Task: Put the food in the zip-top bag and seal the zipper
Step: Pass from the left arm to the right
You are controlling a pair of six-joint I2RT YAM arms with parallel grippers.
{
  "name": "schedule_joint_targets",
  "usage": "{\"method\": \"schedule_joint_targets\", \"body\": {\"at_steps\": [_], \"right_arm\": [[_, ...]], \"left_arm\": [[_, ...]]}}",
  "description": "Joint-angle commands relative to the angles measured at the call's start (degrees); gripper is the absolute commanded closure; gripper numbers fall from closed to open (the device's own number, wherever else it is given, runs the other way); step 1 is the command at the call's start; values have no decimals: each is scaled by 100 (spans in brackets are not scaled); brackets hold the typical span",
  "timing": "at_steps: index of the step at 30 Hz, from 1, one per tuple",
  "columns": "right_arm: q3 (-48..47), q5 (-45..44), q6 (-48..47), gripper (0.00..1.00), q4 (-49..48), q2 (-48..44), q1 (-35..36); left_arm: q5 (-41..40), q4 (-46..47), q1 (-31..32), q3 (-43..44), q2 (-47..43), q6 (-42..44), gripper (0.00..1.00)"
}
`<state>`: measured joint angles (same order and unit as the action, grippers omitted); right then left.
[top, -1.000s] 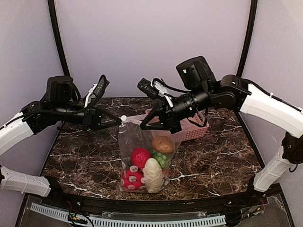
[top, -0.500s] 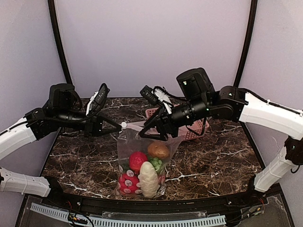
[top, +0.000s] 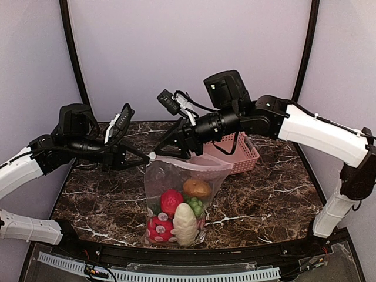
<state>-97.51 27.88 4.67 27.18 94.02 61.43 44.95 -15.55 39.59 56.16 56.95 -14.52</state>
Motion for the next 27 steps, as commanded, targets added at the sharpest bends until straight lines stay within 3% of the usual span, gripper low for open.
{"method": "schedule_joint_targets", "body": {"at_steps": [1, 16, 27], "right_arm": [[-475, 495, -57, 49, 116, 423, -26], [-666, 1148, -23, 69, 259, 826, -200], [-746, 1487, -7, 65, 289, 1001, -283]], "left_arm": [[197, -63, -10, 121, -110, 91, 99], [185, -306, -17, 255, -115, 251, 99], [231, -339, -9, 293, -71, 277, 99]]}}
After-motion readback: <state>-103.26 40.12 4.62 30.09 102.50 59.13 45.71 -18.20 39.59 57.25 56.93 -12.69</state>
